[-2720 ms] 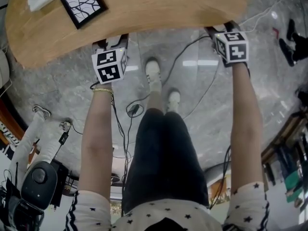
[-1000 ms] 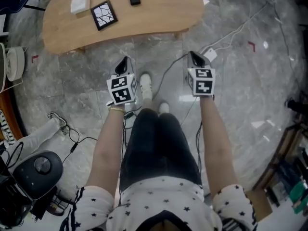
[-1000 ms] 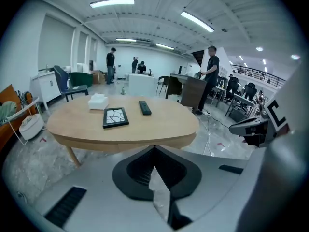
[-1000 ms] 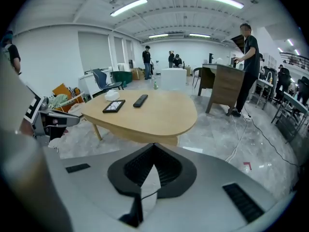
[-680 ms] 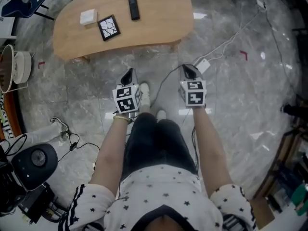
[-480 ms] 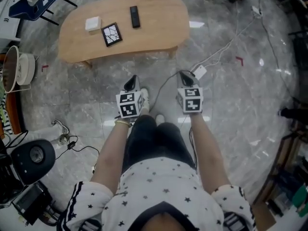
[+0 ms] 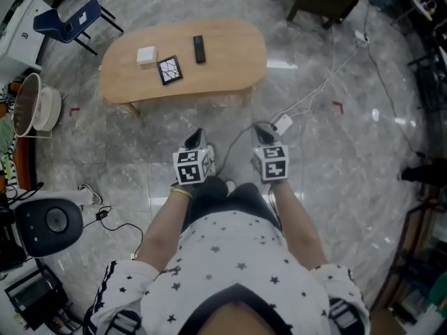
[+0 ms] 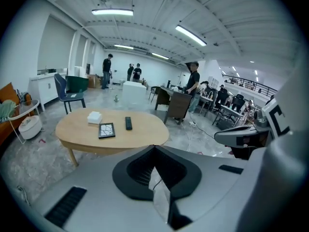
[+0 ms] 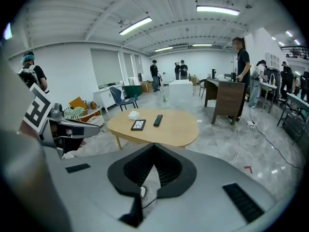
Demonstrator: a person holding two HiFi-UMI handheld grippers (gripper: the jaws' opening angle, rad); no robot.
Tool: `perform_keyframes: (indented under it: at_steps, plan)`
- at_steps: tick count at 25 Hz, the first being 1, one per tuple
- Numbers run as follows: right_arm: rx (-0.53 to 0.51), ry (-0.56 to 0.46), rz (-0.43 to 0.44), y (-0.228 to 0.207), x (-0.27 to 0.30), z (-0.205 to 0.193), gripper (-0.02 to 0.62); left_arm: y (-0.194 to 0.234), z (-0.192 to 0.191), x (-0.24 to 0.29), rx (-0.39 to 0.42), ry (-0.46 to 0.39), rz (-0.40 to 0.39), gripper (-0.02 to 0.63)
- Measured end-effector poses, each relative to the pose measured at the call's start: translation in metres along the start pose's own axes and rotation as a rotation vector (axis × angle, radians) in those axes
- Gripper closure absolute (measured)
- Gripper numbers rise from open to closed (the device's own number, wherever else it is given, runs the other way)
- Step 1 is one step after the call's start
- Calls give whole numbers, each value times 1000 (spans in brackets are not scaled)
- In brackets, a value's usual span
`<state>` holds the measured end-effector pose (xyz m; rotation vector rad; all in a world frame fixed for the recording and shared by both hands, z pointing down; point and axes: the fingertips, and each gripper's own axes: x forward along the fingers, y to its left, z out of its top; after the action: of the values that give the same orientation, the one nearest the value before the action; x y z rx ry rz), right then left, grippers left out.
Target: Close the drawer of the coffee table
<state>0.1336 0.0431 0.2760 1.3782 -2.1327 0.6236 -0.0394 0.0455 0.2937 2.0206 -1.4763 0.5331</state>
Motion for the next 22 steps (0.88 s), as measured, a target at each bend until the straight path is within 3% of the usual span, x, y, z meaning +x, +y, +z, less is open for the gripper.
perform_keyframes:
  at_steps: [22]
  plan:
    - [33, -114, 20, 19, -97, -2, 587, -22, -10, -98, -27, -89, 0, 598]
